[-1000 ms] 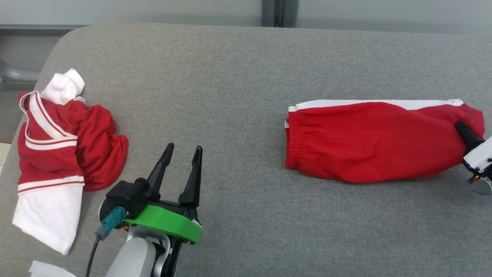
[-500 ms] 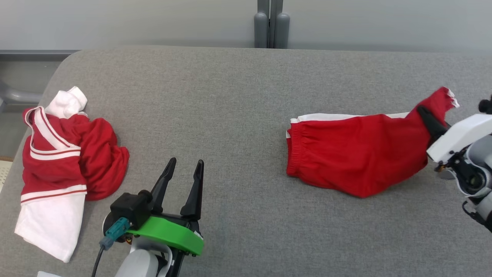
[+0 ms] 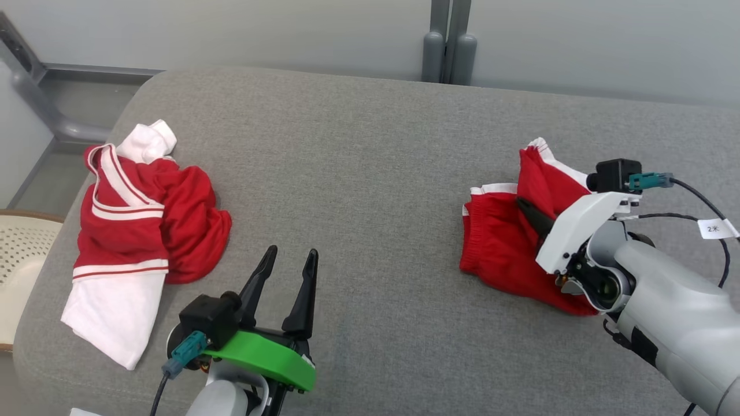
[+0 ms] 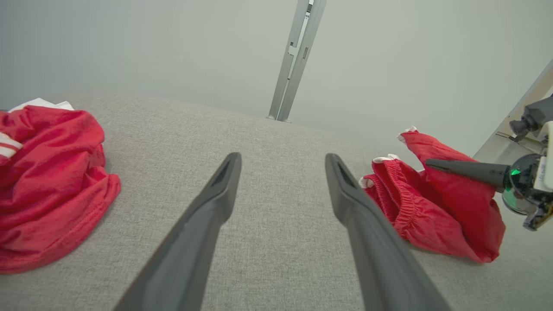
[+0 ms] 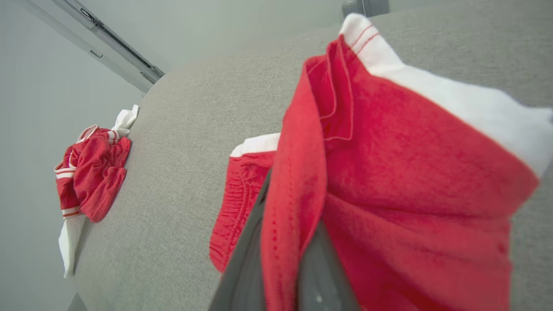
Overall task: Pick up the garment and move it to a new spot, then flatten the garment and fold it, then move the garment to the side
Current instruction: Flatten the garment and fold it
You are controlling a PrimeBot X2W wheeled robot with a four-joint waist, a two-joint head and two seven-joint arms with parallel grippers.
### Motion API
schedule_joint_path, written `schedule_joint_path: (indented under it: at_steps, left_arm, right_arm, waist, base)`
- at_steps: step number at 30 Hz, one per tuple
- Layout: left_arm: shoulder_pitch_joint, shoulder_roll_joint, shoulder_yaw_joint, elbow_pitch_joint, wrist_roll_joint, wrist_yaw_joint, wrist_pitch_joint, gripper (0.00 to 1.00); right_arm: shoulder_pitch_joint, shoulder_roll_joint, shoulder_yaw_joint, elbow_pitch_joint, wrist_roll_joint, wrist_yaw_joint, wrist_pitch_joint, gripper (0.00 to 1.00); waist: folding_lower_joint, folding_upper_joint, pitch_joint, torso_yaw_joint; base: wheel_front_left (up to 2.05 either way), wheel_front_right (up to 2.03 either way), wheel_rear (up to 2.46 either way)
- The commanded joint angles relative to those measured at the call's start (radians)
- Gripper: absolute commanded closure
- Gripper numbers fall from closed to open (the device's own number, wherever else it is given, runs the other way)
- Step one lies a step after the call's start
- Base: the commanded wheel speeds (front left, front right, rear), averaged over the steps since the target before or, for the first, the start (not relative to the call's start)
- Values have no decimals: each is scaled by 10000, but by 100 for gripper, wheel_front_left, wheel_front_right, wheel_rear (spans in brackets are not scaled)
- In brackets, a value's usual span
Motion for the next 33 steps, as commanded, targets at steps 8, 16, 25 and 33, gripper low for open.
schedule_joint_path:
  at_steps: [8, 16, 25, 33]
  left_arm:
    - [244, -17, 30, 39, -120, 54, -30, 0]
    - [427, -33, 224, 11, -65, 107, -30, 0]
    - [873, 247, 680, -457, 130, 348, -28, 0]
    - [1206, 238, 1067, -1038, 351, 500, -28, 0]
  right_arm:
    - [-333, 429, 617, 521, -245, 4, -209, 100]
    - [-214, 764, 1110, 329, -160, 4, -513, 0]
    - [84, -155, 1213, -1488, -335, 4, -1931, 0]
    - [739, -1256, -1455, -2084, -2286, 4, -2257, 0]
  waist:
    - [0, -1, -74, 325]
    - [0, -1, -288, 71]
    - [0, -1, -827, -679]
    - [0, -1, -854, -1172]
  base:
    - [0, 0, 0]
    - [0, 0, 0]
    - [0, 0, 0]
    - [0, 0, 0]
